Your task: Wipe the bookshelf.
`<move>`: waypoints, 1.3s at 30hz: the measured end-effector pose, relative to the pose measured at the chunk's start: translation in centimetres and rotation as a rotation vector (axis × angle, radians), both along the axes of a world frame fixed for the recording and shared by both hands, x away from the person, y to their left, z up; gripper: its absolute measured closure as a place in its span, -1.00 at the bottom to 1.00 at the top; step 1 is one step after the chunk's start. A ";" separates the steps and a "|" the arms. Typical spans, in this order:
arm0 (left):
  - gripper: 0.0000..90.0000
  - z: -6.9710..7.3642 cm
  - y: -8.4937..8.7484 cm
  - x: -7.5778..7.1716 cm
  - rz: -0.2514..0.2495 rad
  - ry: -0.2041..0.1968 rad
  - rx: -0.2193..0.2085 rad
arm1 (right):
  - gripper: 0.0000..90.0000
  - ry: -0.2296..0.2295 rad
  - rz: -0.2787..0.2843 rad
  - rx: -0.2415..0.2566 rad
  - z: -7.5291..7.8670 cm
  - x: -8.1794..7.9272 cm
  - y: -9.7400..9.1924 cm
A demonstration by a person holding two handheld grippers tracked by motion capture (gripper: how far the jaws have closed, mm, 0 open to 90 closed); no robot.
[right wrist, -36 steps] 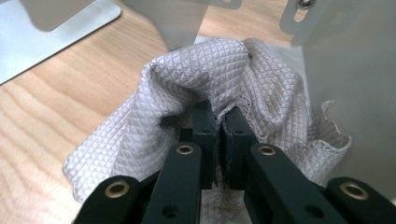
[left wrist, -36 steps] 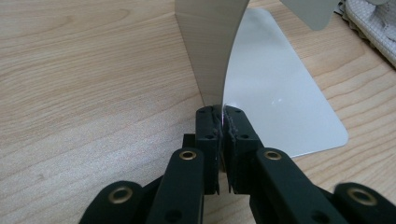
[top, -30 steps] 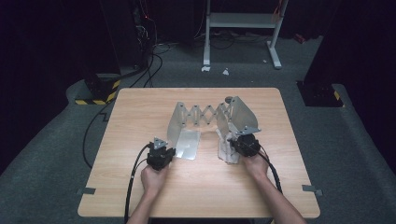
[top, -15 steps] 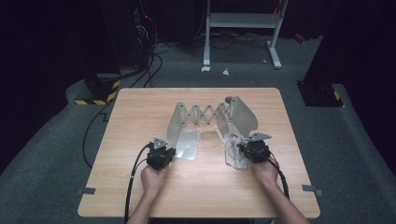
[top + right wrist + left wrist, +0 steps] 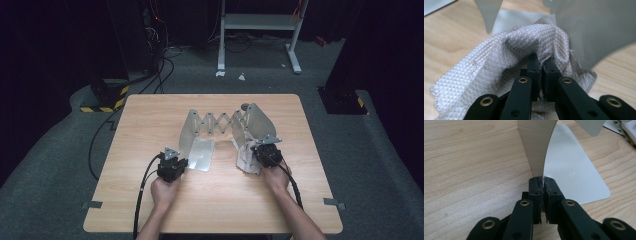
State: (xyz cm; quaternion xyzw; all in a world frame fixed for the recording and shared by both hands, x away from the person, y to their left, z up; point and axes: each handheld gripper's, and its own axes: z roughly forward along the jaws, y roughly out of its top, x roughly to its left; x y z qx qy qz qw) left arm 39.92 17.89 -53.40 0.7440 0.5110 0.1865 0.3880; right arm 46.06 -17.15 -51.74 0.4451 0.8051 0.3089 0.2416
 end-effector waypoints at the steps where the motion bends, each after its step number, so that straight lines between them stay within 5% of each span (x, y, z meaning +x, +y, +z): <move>1: 0.88 0.0 0.0 0.0 0.001 -0.001 -0.001 | 0.92 0.004 -0.008 0.005 -0.1 0.2 0.2; 18: 0.88 0.0 0.0 0.0 0.000 0.001 0.002 | 0.92 0.014 -0.040 0.050 -0.2 4.2 1.8; 26: 0.88 0.0 0.0 0.0 0.001 -0.001 0.001 | 0.92 0.006 -0.015 0.017 -0.1 2.5 1.0; 39: 0.88 0.0 -0.1 0.0 -0.001 -0.002 0.006 | 0.92 -0.041 -0.001 0.090 1.0 -1.4 -2.3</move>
